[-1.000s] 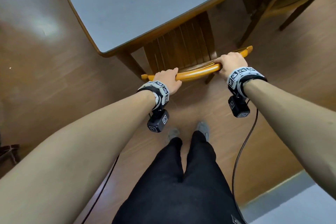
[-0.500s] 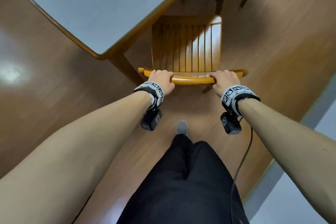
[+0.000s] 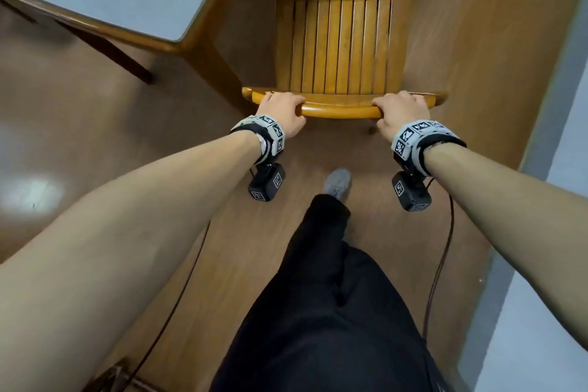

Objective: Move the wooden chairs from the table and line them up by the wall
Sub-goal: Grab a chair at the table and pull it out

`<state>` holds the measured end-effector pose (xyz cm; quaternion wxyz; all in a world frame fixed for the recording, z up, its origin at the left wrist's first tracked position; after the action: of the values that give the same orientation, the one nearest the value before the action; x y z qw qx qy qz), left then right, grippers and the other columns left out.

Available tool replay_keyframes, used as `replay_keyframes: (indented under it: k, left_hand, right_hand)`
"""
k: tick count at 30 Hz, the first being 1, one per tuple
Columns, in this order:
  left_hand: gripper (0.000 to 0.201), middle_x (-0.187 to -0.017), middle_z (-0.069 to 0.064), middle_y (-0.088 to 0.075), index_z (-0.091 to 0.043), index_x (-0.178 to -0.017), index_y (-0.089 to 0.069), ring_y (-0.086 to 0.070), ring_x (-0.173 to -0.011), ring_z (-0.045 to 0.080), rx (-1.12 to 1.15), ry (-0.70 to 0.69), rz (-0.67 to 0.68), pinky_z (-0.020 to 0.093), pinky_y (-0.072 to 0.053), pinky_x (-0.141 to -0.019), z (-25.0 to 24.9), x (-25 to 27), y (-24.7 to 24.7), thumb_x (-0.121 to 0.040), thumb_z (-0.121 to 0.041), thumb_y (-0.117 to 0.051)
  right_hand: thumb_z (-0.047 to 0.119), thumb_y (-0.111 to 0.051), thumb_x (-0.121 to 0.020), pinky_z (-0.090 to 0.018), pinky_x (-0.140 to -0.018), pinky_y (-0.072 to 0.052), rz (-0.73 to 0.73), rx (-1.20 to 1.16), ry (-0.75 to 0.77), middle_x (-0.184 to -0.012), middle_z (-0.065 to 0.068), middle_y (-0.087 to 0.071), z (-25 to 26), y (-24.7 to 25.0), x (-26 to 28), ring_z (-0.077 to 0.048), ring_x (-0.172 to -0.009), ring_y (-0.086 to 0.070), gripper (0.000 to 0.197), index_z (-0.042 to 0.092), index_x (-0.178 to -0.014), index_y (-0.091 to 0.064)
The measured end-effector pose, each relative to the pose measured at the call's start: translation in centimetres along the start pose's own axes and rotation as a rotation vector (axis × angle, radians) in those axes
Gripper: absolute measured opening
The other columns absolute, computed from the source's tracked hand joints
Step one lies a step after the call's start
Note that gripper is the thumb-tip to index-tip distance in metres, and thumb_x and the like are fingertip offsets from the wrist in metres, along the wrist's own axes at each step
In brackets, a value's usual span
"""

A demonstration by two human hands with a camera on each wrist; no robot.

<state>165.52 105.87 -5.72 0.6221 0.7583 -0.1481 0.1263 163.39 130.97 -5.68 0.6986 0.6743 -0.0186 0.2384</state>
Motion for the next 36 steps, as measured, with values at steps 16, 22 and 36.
replay_keyframes:
  k: [16,22,36]
  left_hand:
    - [0.034,-0.118,0.004,-0.067,-0.026,-0.118,-0.065,-0.055,-0.113,0.032,-0.148,-0.409,0.027,0.043,-0.035,-0.1,7.4,13.3,-4.3,-0.088,-0.04,-0.056]
    - [0.039,-0.125,0.005,-0.065,-0.025,-0.124,-0.064,-0.053,-0.119,0.031,-0.188,-0.561,0.058,0.043,-0.032,-0.104,13.3,16.6,-5.7,-0.088,-0.038,-0.055]
    - [0.057,-0.15,0.001,-0.046,-0.022,-0.142,-0.052,-0.034,-0.142,0.024,-0.25,-0.611,0.2,0.047,-0.009,-0.12,23.2,22.2,-6.0,-0.087,-0.026,-0.065]
  right_hand:
    - [0.017,-0.06,-0.095,-0.045,-0.103,-0.04,0.021,-0.176,-0.437,-0.123,-0.011,-0.066,15.1,-5.6,17.8,-0.035,-0.115,-0.054,0.034,0.021,-0.128,-0.066]
    - [0.015,-0.059,-0.096,-0.046,-0.105,-0.04,0.053,-0.256,-0.568,-0.133,-0.011,-0.063,24.6,-8.2,22.4,-0.038,-0.12,-0.052,0.04,0.022,-0.135,-0.061]
    - [0.042,-0.058,-0.097,-0.042,-0.089,-0.04,0.049,-0.269,-0.644,-0.121,0.002,-0.065,39.7,-14.0,27.4,-0.028,-0.111,-0.052,0.028,0.026,-0.12,-0.06]
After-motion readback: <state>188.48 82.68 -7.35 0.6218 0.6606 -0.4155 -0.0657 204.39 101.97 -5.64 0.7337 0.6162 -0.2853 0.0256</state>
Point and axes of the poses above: each hand's wrist, its own x-axis away from the middle knuckle, its own y-axis out of the back of the hand, z = x × y, the point moved 1 cm from there along -x, towards the middle knuckle
